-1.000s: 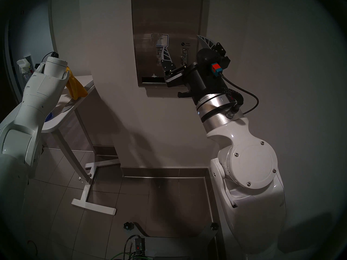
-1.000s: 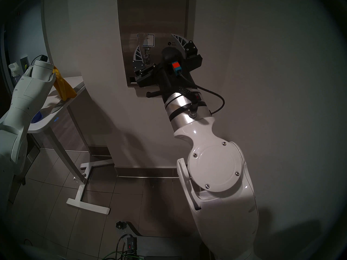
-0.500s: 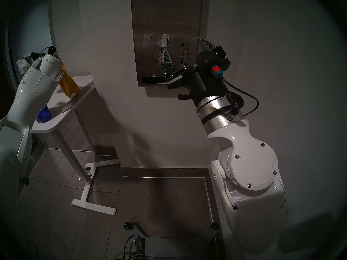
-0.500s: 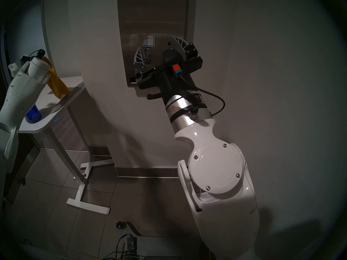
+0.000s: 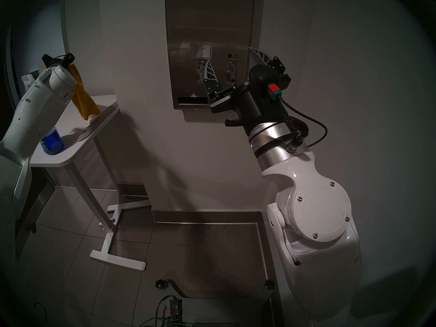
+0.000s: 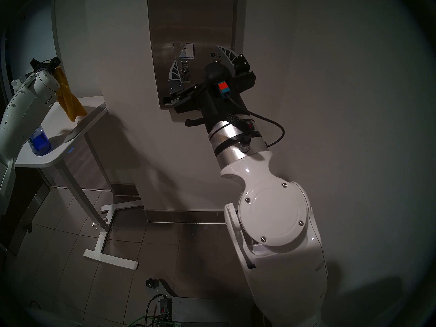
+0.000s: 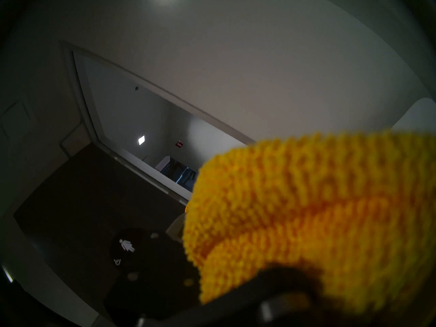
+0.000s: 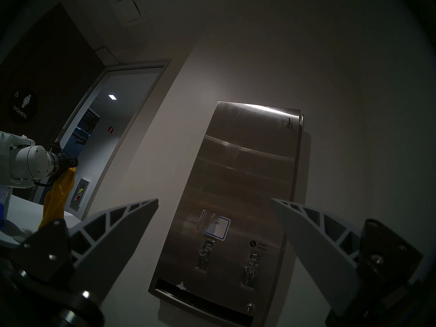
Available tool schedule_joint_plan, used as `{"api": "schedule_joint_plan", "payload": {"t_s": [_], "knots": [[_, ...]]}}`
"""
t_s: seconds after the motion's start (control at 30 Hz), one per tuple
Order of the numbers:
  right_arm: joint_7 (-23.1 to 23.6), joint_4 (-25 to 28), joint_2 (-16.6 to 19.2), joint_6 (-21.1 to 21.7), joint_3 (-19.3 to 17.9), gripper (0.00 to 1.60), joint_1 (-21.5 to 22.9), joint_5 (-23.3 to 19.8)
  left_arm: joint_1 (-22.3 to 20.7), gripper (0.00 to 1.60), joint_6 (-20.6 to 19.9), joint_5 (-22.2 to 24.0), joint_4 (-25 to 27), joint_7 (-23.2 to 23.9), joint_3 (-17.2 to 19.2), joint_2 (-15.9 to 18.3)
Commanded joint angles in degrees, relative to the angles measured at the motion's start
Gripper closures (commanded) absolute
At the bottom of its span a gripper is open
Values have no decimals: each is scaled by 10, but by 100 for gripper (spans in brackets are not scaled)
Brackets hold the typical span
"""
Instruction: Pick up the cloth and wipe the surface
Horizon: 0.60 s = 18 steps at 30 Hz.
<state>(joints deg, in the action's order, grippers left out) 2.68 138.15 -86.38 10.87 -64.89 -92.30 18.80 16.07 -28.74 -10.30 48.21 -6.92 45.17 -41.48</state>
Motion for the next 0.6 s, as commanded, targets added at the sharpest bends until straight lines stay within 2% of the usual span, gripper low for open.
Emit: {"api": "schedule_joint_plan", "payload": {"t_s": [0.0,0.2,0.37,0.4,0.43,0.57], "knots": [[-4,19,0,-7,-1,0,3,1,-62,160,42,-40,-1,34,-24,13],[-6,19,1,-9,-2,0,1,2,-83,160,73,-64,-14,83,-52,10],[-7,19,1,-10,-2,0,0,2,-84,160,86,-73,-25,110,-59,4],[-7,19,2,-10,-2,0,-1,2,-98,160,89,-74,-35,124,-68,0],[-7,19,2,-10,-2,0,-1,2,-88,0,92,-78,-33,126,-64,1],[-8,19,3,-11,-3,0,-3,2,-101,0,99,-83,-53,158,-68,-7]]}}
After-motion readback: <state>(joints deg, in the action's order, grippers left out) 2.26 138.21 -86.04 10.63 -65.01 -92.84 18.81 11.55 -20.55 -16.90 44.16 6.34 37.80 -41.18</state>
